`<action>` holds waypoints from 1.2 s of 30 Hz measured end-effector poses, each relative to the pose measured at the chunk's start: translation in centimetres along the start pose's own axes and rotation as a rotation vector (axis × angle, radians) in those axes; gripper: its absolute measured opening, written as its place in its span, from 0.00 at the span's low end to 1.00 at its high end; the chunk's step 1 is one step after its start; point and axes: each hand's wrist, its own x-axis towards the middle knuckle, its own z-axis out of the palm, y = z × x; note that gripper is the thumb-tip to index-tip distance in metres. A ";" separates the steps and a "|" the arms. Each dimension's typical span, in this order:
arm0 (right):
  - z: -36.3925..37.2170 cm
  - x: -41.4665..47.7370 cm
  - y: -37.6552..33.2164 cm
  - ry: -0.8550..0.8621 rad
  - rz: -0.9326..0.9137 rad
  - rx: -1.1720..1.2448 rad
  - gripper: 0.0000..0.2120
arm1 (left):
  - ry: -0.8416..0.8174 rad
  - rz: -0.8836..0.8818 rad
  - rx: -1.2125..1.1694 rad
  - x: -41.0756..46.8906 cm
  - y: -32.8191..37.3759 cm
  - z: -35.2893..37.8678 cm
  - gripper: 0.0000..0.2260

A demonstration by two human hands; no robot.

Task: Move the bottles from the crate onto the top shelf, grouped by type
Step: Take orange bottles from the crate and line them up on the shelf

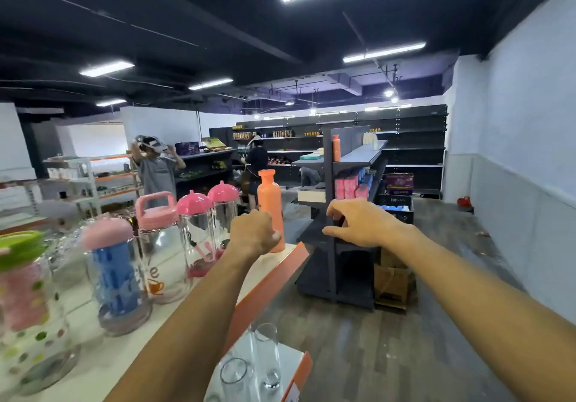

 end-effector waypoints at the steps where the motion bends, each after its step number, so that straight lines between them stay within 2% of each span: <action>1: 0.5 0.9 0.0 -0.009 0.002 0.005 0.22 | -0.012 -0.036 -0.026 0.7 -0.2 0.6 0.18; 6: 2.9 4.7 0.8 -0.071 -0.004 -0.021 0.23 | -0.029 -0.171 -0.140 3.7 0.1 4.2 0.27; 12: 5.1 8.8 3.2 -0.089 -0.052 -0.002 0.22 | 0.042 -0.407 -0.343 6.7 1.6 6.8 0.37; 16: 6.5 10.9 4.7 -0.104 -0.081 0.013 0.23 | 0.085 -0.486 -0.356 7.3 2.3 7.7 0.35; 20: 7.4 12.7 5.6 -0.122 -0.102 0.028 0.23 | 0.048 -0.528 -0.403 8.0 2.2 8.2 0.34; 23: 7.9 13.6 6.2 -0.130 -0.129 0.001 0.23 | 0.034 -0.574 -0.449 8.8 2.2 8.0 0.28; 25: 8.0 13.9 7.1 -0.137 -0.133 -0.017 0.23 | 0.040 -0.574 -0.450 9.4 2.6 7.9 0.23; 31: 6.2 13.9 11.3 -0.124 -0.091 -0.028 0.23 | 0.027 -0.528 -0.550 12.0 6.6 7.6 0.22; 36: 4.6 12.0 16.8 -0.101 0.018 -0.050 0.22 | 0.024 -0.398 -0.686 15.0 13.2 7.7 0.28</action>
